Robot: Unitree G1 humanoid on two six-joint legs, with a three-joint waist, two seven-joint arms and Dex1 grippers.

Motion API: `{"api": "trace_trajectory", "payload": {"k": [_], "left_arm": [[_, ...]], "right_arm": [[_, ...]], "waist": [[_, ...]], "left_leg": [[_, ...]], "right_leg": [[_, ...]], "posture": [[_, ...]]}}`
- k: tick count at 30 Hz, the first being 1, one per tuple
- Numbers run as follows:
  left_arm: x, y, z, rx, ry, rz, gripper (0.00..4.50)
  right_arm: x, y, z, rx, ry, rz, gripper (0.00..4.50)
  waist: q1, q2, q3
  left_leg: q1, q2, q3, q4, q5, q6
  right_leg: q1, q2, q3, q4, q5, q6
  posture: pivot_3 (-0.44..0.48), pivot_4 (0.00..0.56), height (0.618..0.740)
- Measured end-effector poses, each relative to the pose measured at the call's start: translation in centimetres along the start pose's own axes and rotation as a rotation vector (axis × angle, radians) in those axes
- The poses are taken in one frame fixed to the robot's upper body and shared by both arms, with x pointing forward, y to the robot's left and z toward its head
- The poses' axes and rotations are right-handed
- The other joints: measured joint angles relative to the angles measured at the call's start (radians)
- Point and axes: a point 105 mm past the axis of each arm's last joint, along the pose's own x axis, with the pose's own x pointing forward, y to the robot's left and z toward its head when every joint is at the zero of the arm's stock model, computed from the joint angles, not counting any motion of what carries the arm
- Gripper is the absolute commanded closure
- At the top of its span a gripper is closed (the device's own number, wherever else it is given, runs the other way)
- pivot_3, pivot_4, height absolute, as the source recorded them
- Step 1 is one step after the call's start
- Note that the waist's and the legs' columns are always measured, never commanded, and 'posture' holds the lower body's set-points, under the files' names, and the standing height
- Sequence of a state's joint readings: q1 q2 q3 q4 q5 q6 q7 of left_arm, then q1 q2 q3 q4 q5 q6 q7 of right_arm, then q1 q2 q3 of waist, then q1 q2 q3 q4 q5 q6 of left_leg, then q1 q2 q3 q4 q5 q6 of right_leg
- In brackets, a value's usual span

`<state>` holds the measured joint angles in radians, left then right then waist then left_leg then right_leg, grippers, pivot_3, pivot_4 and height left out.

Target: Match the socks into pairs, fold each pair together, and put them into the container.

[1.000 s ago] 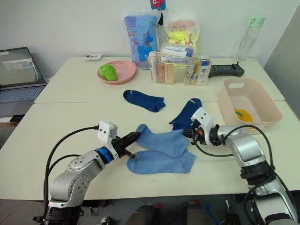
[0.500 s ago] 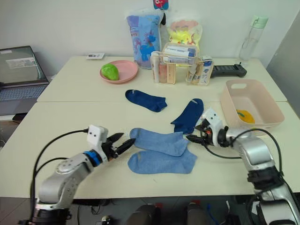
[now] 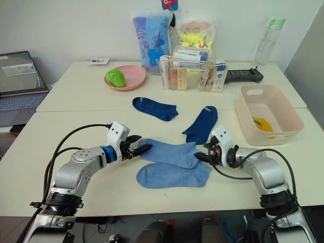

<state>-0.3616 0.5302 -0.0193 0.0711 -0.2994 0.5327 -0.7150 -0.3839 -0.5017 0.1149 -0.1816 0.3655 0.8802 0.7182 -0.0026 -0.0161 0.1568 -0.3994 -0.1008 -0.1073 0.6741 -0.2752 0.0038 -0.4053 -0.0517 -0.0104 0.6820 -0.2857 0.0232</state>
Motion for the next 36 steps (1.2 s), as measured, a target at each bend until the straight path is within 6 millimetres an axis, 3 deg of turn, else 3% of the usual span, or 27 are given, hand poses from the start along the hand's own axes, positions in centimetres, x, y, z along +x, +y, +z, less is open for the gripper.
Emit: {"api": "trace_trajectory", "payload": {"k": [7,9,16,19,26,32,36], "left_arm": [[-0.2,0.0,-0.2,-0.003,0.002,-0.006,4.05],[-0.3,0.1,-0.2,-0.005,0.001,-0.003,4.49],[-1.0,0.0,-0.1,-0.003,-0.015,0.002,4.49],[-1.9,-0.4,1.0,-0.012,-0.075,-0.006,4.49],[-4.8,-4.7,2.4,-0.075,-0.185,-0.099,4.49],[-5.6,-7.2,1.4,-0.174,-0.205,-0.079,4.49],[-5.4,-9.5,-0.7,-0.255,-0.183,-0.065,4.49]], "right_arm": [[0.1,0.4,-0.3,0.008,0.006,0.02,4.5],[0.1,0.5,-0.2,0.005,0.003,0.021,4.5],[-0.1,0.3,0.3,-0.006,-0.004,0.028,4.5],[-0.9,-0.1,0.9,-0.001,-0.012,0.026,4.5],[-4.3,0.9,2.4,-0.006,-0.004,0.085,4.5],[-5.3,1.7,0.8,0.024,0.065,0.117,4.5],[-5.7,1.6,-0.3,0.035,0.102,0.114,4.5]], "waist": [[0.0,0.0,0.0],[0.0,0.0,0.0],[0.0,0.0,0.0],[0.0,0.0,0.0],[0.001,0.0,0.0],[0.004,0.0,0.0],[0.006,0.0,0.0]], "left_leg": [[0.0,0.0,0.0,0.0,0.0,0.0],[0.0,0.0,0.0,0.0,0.0,0.0],[0.0,0.0,0.0,0.0,0.0,0.0],[0.0,0.0,0.0,0.0,0.0,0.0],[0.0,0.0,0.0,-0.001,0.0,0.0],[0.0,0.0,0.001,-0.001,0.0,0.001],[0.0,0.001,0.001,-0.001,0.0,0.001]], "right_leg": [[0.0,0.0,0.0,0.0,0.0,0.0],[0.0,0.0,0.0,0.0,0.0,0.0],[0.0,0.0,0.0,0.0,0.0,0.0],[0.0,0.0,0.0,0.0,0.0,0.0],[0.001,0.0,0.0,-0.001,0.0,0.0],[0.001,0.0,0.0,-0.001,0.0,0.0],[0.001,0.0,0.0,-0.001,0.0,0.0]], "posture": [[0.0,0.15,0.74],[0.0,0.15,0.74],[0.0,0.15,0.74],[0.0,0.15,0.74],[0.0,0.15,0.74],[0.0,0.15,0.74],[0.0,0.15,0.74]]}}
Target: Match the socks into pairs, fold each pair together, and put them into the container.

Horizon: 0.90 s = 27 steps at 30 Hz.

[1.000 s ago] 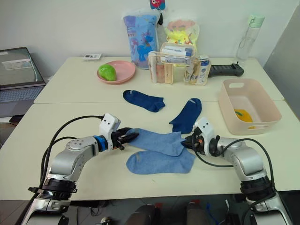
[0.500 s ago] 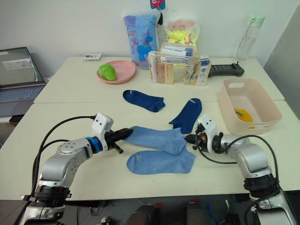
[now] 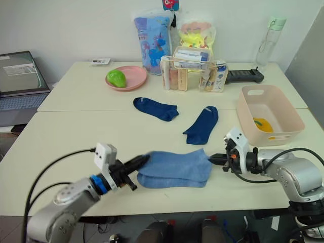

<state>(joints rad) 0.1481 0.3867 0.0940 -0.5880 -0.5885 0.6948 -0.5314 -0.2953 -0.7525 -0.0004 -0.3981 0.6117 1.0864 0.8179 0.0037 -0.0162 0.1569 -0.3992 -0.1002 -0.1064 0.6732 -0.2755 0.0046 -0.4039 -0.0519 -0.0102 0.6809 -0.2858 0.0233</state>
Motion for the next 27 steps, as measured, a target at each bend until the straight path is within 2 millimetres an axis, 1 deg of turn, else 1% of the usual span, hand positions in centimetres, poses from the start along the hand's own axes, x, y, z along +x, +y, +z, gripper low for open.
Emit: {"api": "trace_trajectory", "payload": {"k": [1,4,9,13,15,18,20,27], "left_arm": [[0.1,-0.1,-0.5,-0.001,0.014,0.007,4.49],[0.2,0.0,-0.3,0.009,-0.006,0.03,4.49],[0.4,-0.2,-0.6,0.008,-0.011,0.039,4.49],[0.1,-0.1,-1.2,0.006,0.005,0.053,4.49],[0.0,0.0,-1.0,0.01,-0.002,0.057,4.49],[-0.5,0.7,-0.5,0.023,-0.017,0.079,4.49],[-0.8,1.1,-0.5,0.033,-0.008,0.089,4.49],[-0.9,0.8,-1.1,0.025,0.003,0.074,4.49]], "right_arm": [[0.1,0.1,-0.2,-0.001,0.004,0.007,4.5],[0.2,0.2,-0.3,-0.012,0.009,0.015,4.5],[0.1,-0.2,-0.3,-0.016,0.004,0.001,4.5],[0.1,-0.5,-0.4,-0.012,0.004,-0.006,4.5],[0.1,-0.5,-0.4,-0.012,0.004,-0.01,4.5],[0.3,-0.4,-0.4,-0.008,0.001,-0.01,4.5],[0.4,-0.4,-0.5,-0.007,0.004,-0.008,4.5],[0.7,-0.2,-0.7,-0.002,0.009,0.003,4.5]], "waist": [[0.001,0.0,0.0],[0.002,0.0,0.0],[0.002,0.0,0.0],[0.003,0.0,0.0],[0.004,0.0,0.0],[0.004,0.0,0.0],[0.004,0.0,0.0],[0.005,0.0,0.0]], "left_leg": [[0.0,0.0,0.0,0.0,0.0,0.0],[0.0,0.0,0.0,0.0,0.0,0.0],[0.0,0.0,0.001,0.0,0.0,0.0],[0.0,0.0,0.0,0.0,0.0,0.0],[0.0,0.0,0.001,0.0,0.0,0.0],[0.0,0.0,0.001,0.0,0.0,0.0],[0.0,0.0,0.001,0.0,0.0,0.0],[0.0,0.0,0.001,0.0,0.0,0.0]], "right_leg": [[0.0,0.0,0.0,0.0,0.0,0.0],[0.0,0.0,0.0,0.0,0.0,0.0],[0.0,0.0,0.0,0.0,0.0,0.0],[0.0,0.0,0.0,0.0,0.0,0.0],[0.0,0.0,0.0,0.0,0.0,0.0],[0.0,0.0,0.0,0.0,0.0,0.0],[0.0,0.0,0.0,-0.001,0.0,0.0],[0.0,0.0,0.0,-0.001,0.0,0.0]], "posture": [[0.0,0.15,0.74],[0.0,0.15,0.74],[0.0,0.15,0.74],[0.0,0.15,0.74],[0.0,0.15,0.74],[0.0,0.15,0.74],[0.0,0.15,0.74],[0.0,0.15,0.74]]}}
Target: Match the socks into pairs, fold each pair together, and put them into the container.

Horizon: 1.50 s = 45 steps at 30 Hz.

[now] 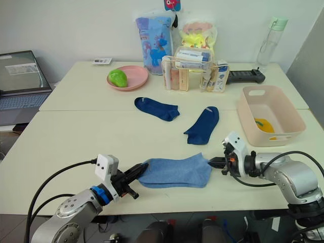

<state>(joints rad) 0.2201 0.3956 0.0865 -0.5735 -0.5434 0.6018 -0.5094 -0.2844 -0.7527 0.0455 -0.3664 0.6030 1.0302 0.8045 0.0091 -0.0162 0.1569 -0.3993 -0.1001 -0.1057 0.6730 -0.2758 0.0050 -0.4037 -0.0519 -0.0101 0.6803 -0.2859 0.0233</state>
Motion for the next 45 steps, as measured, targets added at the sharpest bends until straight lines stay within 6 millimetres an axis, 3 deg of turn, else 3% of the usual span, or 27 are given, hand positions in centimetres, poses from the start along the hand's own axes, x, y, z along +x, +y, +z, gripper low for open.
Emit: {"api": "trace_trajectory", "payload": {"k": [30,31,32,34,40,45], "left_arm": [[-0.1,0.4,-1.5,0.023,0.048,0.021,4.49],[-0.1,0.4,-1.5,0.022,0.05,0.019,4.29],[-0.1,0.4,-1.6,0.02,0.054,0.015,4.01],[-0.2,0.4,-1.8,0.017,0.059,0.006,3.54],[-0.3,0.6,-1.3,0.023,0.05,-0.013,1.66],[-1.4,2.6,0.6,0.107,0.061,-0.033,1.66]], "right_arm": [[0.9,0.3,-1.3,0.004,0.003,-0.005,4.5],[0.9,0.3,-1.3,0.001,0.002,-0.004,4.5],[0.9,0.3,-1.3,-0.002,0.0,-0.004,4.14],[0.9,0.2,-1.2,-0.008,-0.001,-0.01,3.84],[0.8,-0.2,-0.8,-0.034,-0.017,-0.028,1.79],[0.1,-0.6,0.7,-0.083,-0.07,-0.02,1.79]], "waist": [[0.002,0.0,0.0],[0.002,0.0,0.0],[0.002,0.0,0.0],[0.002,0.0,0.0],[0.002,0.0,0.0],[0.001,0.0,0.0]], "left_leg": [[0.0,0.0,0.0,-0.001,0.0,0.0],[0.0,0.0,0.0,-0.001,0.0,0.0],[0.0,0.0,0.0,-0.001,0.0,0.0],[0.0,0.0,0.0,-0.001,0.0,0.0],[0.0,0.0,0.0,-0.001,0.0,0.0],[0.0,0.0,0.0,-0.002,0.0,0.0]], "right_leg": [[0.0,0.0,0.0,0.0,0.0,0.0],[0.0,0.0,0.0,0.0,0.0,0.0],[0.0,0.0,0.0,0.0,0.0,0.0],[0.0,0.0,0.0,0.0,0.0,0.0],[0.0,0.0,0.0,0.0,0.0,0.0],[0.0,0.0,0.0,0.0,0.0,0.0]], "posture": [[0.0,0.15,0.74],[0.0,0.15,0.74],[0.0,0.15,0.74],[0.0,0.15,0.74],[0.0,0.15,0.74],[0.0,0.15,0.74]]}}
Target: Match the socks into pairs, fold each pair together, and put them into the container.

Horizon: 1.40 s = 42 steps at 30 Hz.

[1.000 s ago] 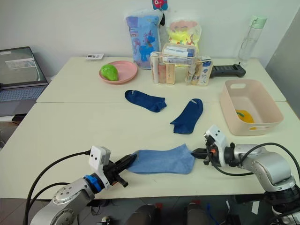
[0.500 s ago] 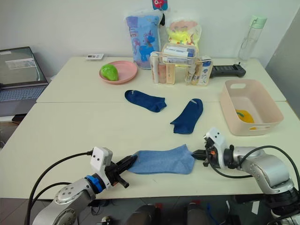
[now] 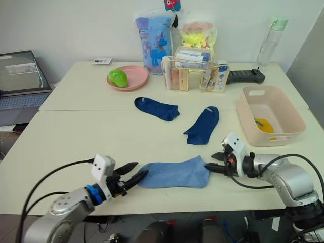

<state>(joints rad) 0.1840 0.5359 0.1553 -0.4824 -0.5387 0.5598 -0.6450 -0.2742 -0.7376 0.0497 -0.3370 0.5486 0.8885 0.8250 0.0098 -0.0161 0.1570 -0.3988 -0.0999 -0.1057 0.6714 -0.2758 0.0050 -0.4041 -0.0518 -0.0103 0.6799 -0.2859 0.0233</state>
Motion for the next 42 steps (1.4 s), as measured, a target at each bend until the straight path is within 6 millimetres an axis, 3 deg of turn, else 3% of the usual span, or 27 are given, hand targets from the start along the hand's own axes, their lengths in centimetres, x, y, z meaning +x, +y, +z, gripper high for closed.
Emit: {"api": "trace_trajectory", "payload": {"k": [4,7,10,14,16,23,32,36,42], "left_arm": [[-0.2,1.5,2.6,0.045,-0.044,-0.032,1.66],[0.4,1.3,4.1,0.106,-0.056,-0.105,2.25],[1.4,0.1,4.6,0.203,-0.044,-0.21,3.22],[2.3,-1.8,2.0,0.336,0.044,-0.349,4.47],[2.6,-2.3,1.1,0.362,0.066,-0.382,4.5],[2.9,-0.8,-1.9,0.385,0.138,-0.313,4.5],[2.0,0.2,-2.4,0.298,0.116,-0.258,4.5],[1.6,-0.2,-2.2,0.296,0.108,-0.276,4.5],[0.7,-2.0,-1.7,0.338,0.124,-0.357,4.5]], "right_arm": [[0.1,0.3,1.9,-0.1,-0.074,0.024,1.79],[1.0,1.1,2.6,-0.179,-0.107,0.059,1.77],[2.3,2.6,3.2,-0.248,-0.138,0.125,2.42],[3.7,3.2,2.5,-0.349,-0.114,0.154,3.79],[4.4,3.4,1.7,-0.366,-0.099,0.17,4.49],[5.8,2.8,-1.5,-0.371,-0.041,0.165,4.49],[4.2,2.0,-3.4,-0.371,-0.027,0.139,4.49],[3.4,1.6,-3.0,-0.337,-0.04,0.129,4.49],[3.5,3.7,-1.2,-0.327,-0.09,0.207,4.49]], "waist": [[-0.001,0.0,0.0],[-0.003,0.0,0.0],[-0.006,0.0,0.0],[-0.008,0.0,0.0],[-0.009,0.0,0.0],[-0.009,0.0,0.0],[-0.008,0.0,0.0],[-0.009,0.0,0.0],[-0.009,0.0,0.0]], "left_leg": [[0.0,0.0,0.0,0.0,0.0,0.0],[0.0,0.0,0.0,0.0,0.0,0.0],[0.0,0.0,0.0,-0.001,0.0,0.0],[0.0,0.0,0.0,-0.001,0.0,-0.001],[0.0,0.0,0.0,-0.001,0.0,0.0],[0.001,0.0,0.0,-0.001,0.0,0.0],[0.002,0.0,0.0,-0.001,0.0,0.0],[0.002,0.0,0.0,-0.001,0.0,0.0],[0.002,0.0,0.0,-0.003,0.0,0.0]], "right_leg": [[0.0,0.0,0.0,0.0,0.0,0.0],[0.0,0.0,0.0,0.0,0.0,0.0],[0.0,0.0,0.0,0.0,0.0,0.0],[0.0,0.0,0.0,0.0,0.0,0.0],[-0.001,0.0,0.0,0.0,0.0,0.0],[-0.001,0.0,0.0,0.0,0.0,0.0],[0.0,0.0,0.0,0.0,0.0,0.0],[0.0,0.0,0.0,0.001,0.0,0.0],[0.0,0.0,0.0,0.0,0.0,0.0]], "posture": [[0.0,0.15,0.74],[0.0,0.15,0.74],[0.0,0.15,0.74],[0.0,0.15,0.74],[0.0,0.15,0.74],[0.0,0.15,0.74],[0.0,0.15,0.74],[0.0,0.15,0.74],[0.0,0.15,0.74]]}}
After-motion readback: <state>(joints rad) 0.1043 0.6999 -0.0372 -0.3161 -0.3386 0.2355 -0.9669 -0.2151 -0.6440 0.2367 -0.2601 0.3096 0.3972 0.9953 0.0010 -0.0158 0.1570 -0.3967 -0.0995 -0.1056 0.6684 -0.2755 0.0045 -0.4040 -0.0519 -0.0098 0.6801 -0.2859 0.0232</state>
